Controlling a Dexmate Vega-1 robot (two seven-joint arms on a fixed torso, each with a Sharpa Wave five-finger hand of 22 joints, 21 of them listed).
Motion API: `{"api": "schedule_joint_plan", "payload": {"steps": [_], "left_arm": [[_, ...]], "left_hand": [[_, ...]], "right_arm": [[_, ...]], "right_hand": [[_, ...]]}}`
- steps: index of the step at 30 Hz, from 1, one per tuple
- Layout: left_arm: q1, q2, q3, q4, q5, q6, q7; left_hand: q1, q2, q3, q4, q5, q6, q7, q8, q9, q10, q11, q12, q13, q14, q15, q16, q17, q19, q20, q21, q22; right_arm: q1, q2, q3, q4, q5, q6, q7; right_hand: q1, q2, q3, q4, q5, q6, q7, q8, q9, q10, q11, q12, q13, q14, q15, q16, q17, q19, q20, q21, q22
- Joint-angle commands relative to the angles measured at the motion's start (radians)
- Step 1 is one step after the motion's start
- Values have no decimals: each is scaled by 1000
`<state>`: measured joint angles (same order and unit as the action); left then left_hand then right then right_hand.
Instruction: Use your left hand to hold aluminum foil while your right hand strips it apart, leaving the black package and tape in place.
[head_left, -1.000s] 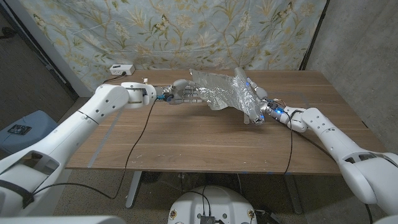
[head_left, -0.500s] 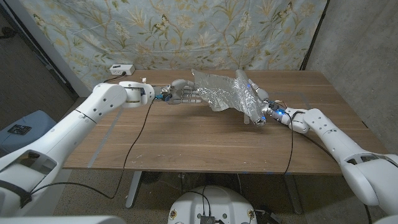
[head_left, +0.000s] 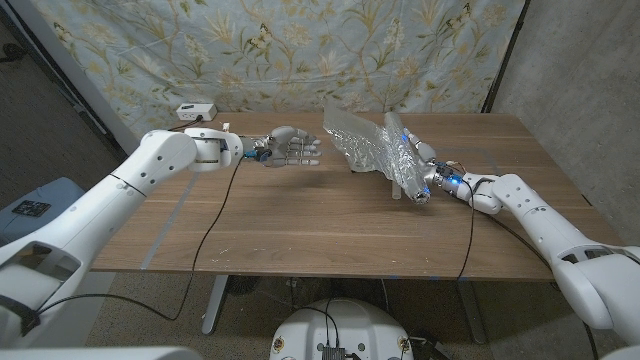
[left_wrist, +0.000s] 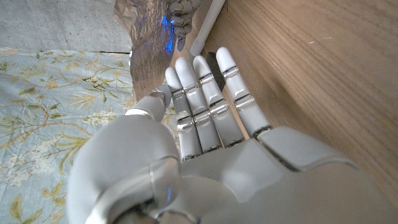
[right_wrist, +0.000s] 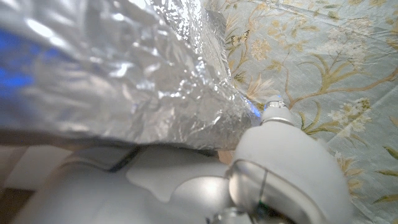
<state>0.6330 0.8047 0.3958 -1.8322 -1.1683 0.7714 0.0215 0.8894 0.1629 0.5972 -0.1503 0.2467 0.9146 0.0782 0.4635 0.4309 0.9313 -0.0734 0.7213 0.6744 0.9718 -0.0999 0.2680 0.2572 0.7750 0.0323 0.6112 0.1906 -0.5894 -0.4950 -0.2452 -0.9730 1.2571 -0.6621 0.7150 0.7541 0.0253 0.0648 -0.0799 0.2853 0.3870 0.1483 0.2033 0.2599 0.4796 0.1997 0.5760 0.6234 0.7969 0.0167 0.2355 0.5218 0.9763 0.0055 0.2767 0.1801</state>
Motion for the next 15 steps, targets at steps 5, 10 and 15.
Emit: {"api": "schedule_joint_plan", "payload": {"steps": [5,10,15], "left_arm": [[-24,-5,20,26,-16,10,-62],[-62,5,41,40,-4,22,-140],[-94,5,58,49,11,37,-179]], "left_hand": [[-101,-54,-62,33,-25,-66,26,-55,-20,-69,19,-63,-36,-46,37,-24,0,-32,17,8,1],[-178,-88,-109,53,-43,-133,49,-107,-37,-131,48,-99,-49,-85,78,-37,-6,-61,45,-4,-2],[-239,-128,-144,59,-54,-211,82,-163,-59,-212,88,-160,-82,-137,121,-54,-18,-74,63,-16,-4]], "right_arm": [[-6,-22,-4,-15,-14,-4,14],[-13,-25,-2,-24,-11,-4,11],[-20,-33,-3,-35,-12,-5,7]], "right_hand": [[4,12,-10,-5,9,-3,64,2,4,-3,1,-1,7,3,-2,0,7,4,4,-8,3],[5,13,-11,-6,11,-3,65,2,3,-3,0,-1,9,2,-2,0,9,3,5,-10,3],[7,16,-12,-6,14,-3,64,3,3,-3,-1,-1,10,4,-1,0,11,4,5,-12,4]]}}
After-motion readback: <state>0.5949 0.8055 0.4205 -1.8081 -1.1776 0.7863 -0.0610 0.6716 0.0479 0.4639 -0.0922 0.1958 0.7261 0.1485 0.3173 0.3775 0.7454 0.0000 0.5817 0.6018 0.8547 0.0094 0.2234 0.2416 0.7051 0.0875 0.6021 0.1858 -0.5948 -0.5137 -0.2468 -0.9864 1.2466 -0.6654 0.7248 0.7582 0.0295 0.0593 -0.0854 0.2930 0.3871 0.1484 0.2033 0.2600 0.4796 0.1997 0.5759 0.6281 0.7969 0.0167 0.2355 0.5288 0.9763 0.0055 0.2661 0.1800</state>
